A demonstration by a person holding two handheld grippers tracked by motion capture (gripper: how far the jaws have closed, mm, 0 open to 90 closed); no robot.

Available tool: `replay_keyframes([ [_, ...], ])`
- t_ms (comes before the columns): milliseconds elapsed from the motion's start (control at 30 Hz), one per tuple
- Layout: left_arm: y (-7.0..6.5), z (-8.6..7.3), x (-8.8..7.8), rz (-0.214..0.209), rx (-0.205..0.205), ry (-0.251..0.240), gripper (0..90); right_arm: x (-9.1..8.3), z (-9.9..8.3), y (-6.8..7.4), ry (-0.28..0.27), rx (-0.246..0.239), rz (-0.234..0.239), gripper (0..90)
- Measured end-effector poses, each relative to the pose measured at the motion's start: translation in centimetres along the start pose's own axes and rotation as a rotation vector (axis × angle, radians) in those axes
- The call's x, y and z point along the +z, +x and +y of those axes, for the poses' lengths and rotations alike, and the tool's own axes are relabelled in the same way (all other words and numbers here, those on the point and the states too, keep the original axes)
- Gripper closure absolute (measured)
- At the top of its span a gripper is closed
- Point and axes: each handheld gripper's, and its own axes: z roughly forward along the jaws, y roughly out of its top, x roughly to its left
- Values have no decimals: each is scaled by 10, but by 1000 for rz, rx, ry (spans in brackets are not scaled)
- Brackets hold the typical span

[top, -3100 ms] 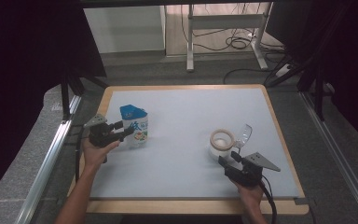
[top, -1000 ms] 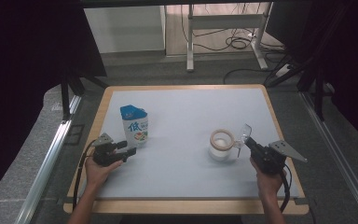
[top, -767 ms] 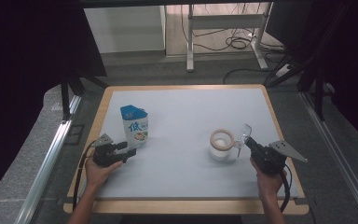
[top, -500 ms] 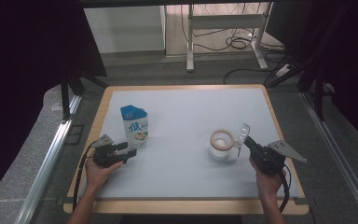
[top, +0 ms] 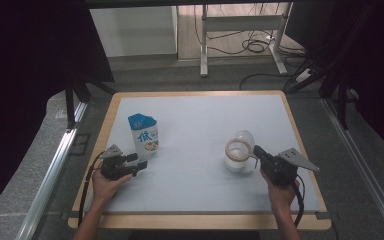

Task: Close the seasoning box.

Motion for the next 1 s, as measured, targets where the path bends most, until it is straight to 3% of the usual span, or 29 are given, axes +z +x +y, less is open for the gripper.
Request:
replay_keyframes([
  [267, -1, 0, 1, -1, 6, 1, 379, 17, -1, 24, 41, -56, 102, 900],
  [567, -1, 0, 1, -3, 5, 1, 380, 10, 1, 21, 25, -63, 138, 899],
  [833, -3, 0, 3, 3, 15, 11, 379, -11, -1, -8, 15, -34, 110, 844],
  [900, -3, 0, 3, 2, 15, 9, 378, -16, -2, -18, 29, -38, 98, 791],
  [1000, -3, 0, 3, 3, 17, 10, 378, -22, -5, -32, 36, -40, 59, 615],
])
